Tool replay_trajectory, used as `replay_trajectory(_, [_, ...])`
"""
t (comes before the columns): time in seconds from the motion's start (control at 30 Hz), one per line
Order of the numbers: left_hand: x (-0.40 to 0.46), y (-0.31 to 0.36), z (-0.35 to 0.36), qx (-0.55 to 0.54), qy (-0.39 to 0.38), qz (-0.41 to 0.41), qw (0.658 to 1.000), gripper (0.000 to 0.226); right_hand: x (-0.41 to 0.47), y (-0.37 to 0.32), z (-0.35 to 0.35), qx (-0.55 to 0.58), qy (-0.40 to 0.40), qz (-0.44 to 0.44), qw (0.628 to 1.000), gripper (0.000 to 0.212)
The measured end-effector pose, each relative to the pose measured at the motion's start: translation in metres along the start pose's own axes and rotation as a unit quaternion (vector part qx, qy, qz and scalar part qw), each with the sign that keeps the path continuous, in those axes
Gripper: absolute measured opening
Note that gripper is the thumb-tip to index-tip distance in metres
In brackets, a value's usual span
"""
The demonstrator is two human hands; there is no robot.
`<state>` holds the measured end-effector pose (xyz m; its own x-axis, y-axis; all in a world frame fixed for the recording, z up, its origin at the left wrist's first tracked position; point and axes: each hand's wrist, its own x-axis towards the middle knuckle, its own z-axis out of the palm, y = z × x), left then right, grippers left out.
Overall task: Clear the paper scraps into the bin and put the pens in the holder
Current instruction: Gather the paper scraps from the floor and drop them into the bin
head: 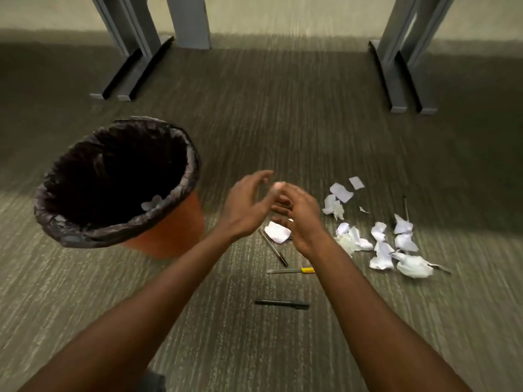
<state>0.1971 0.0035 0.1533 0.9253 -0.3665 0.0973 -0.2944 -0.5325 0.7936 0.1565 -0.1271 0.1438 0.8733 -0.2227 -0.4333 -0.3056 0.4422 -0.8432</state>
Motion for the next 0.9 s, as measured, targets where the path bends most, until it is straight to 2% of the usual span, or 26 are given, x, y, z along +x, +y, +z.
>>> replay_trajectory(0.07, [0.006, -0.018, 0.045, 0.092, -0.075, 0.016, 0.993, 0.065, 0.009, 0.020, -0.042, -0.135, 0.103, -0.032, 0.985, 0.007])
replay_trajectory(0.1, [0.008, -0.029, 0.063, 0.122, -0.104, 0.009, 0.987, 0.069, 0.012, 0.030, -0.062, -0.215, 0.154, -0.046, 0.963, 0.010])
replay_trajectory(0.2, [0.012, -0.061, 0.110, 0.213, -0.164, 0.004, 0.963, 0.066, 0.015, 0.058, -0.116, -0.448, 0.253, -0.056, 0.856, 0.040])
replay_trajectory(0.3, [0.012, -0.079, 0.136, 0.267, -0.201, -0.011, 0.943, 0.058, 0.012, 0.081, -0.146, -0.612, 0.232, -0.077, 0.752, 0.072])
replay_trajectory(0.4, [0.016, -0.090, 0.151, 0.311, -0.224, -0.038, 0.923, 0.067, 0.012, 0.096, -0.159, -0.692, 0.164, -0.075, 0.699, 0.081])
replay_trajectory(0.57, [0.018, -0.106, 0.166, 0.322, -0.235, -0.071, 0.914, 0.066, 0.019, 0.109, -0.171, -0.741, 0.091, -0.063, 0.663, 0.084])
replay_trajectory(0.63, [0.016, -0.110, 0.171, 0.314, -0.202, -0.067, 0.925, 0.055, 0.021, 0.110, -0.174, -0.745, 0.089, -0.062, 0.658, 0.080])
replay_trajectory(0.73, [0.015, -0.112, 0.176, 0.291, -0.166, -0.051, 0.941, 0.033, 0.024, 0.112, -0.182, -0.749, 0.113, -0.076, 0.649, 0.060])
replay_trajectory(0.8, [0.016, -0.110, 0.175, 0.274, -0.153, -0.047, 0.948, 0.025, 0.026, 0.112, -0.189, -0.738, 0.119, -0.082, 0.659, 0.047])
replay_trajectory(0.9, [0.026, -0.102, 0.173, 0.242, -0.106, -0.044, 0.964, 0.022, 0.029, 0.111, -0.196, -0.709, 0.119, -0.077, 0.691, 0.048])
